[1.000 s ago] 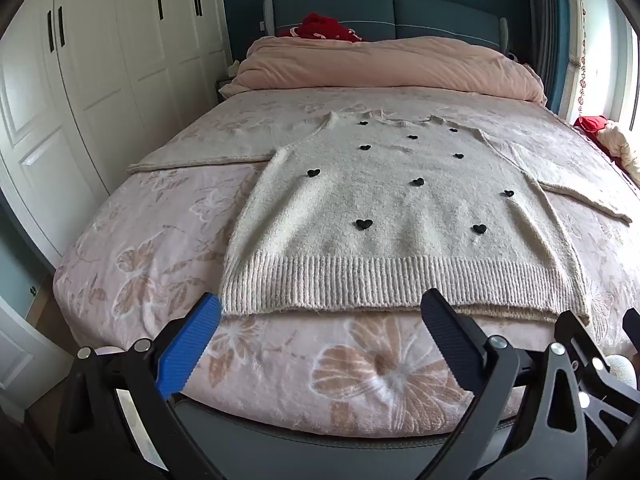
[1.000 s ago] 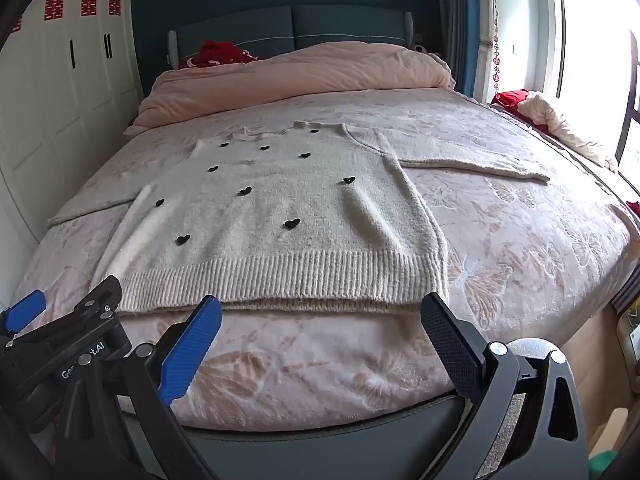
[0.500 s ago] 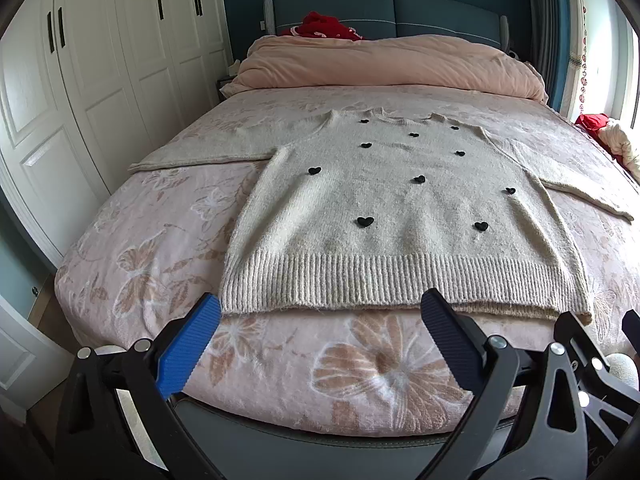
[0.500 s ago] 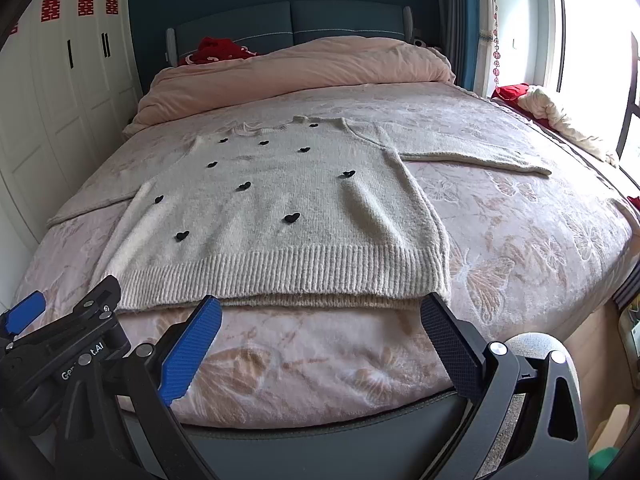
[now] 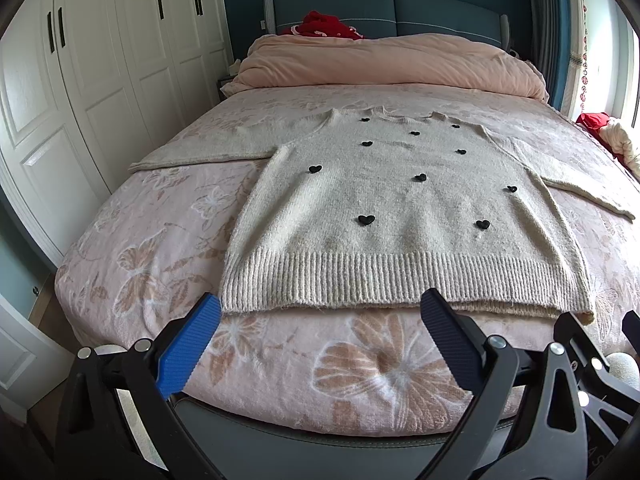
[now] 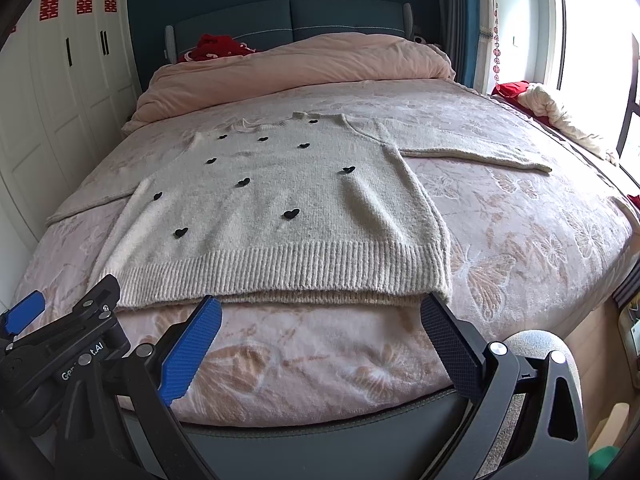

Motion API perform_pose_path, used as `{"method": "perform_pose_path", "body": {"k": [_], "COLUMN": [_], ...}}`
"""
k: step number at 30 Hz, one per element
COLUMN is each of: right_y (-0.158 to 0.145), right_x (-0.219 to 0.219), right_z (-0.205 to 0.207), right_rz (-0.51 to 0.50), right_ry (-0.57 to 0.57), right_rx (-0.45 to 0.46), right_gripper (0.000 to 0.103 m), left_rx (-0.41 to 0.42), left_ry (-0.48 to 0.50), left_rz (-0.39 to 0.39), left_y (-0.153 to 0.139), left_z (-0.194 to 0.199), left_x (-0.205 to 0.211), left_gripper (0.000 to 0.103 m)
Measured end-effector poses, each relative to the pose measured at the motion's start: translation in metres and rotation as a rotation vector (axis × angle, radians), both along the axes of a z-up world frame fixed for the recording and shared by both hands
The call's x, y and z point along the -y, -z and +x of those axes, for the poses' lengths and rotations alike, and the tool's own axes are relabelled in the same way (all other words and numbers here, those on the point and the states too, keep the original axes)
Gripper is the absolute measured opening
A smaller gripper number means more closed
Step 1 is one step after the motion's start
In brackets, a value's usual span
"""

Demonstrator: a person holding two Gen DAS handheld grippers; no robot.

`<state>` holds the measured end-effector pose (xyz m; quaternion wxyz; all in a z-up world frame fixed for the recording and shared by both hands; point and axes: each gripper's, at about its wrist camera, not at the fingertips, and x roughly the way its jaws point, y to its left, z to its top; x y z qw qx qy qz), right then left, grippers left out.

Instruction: Fold small clothes

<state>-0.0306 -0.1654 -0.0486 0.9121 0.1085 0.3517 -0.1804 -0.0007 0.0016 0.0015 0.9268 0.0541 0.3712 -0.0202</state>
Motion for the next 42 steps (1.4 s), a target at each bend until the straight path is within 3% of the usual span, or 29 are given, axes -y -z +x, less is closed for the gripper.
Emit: {"method": "perform_pose_path", "body": {"k": [42], "right_y": [0.0044], "right_x": [0.0014], "right_z": [-0.0009], "right_rz": [0.007], "right_ry": [0.002], "right_rx": [-0.01], "right_gripper": [0.098], "left_rx": [-0.003], "left_ry": [-0.002], "left_rz": [0.004], "left_y": [0.004], "left_z": [0.0004], "left_x": [-0.0009], "left_gripper": [0.097]}}
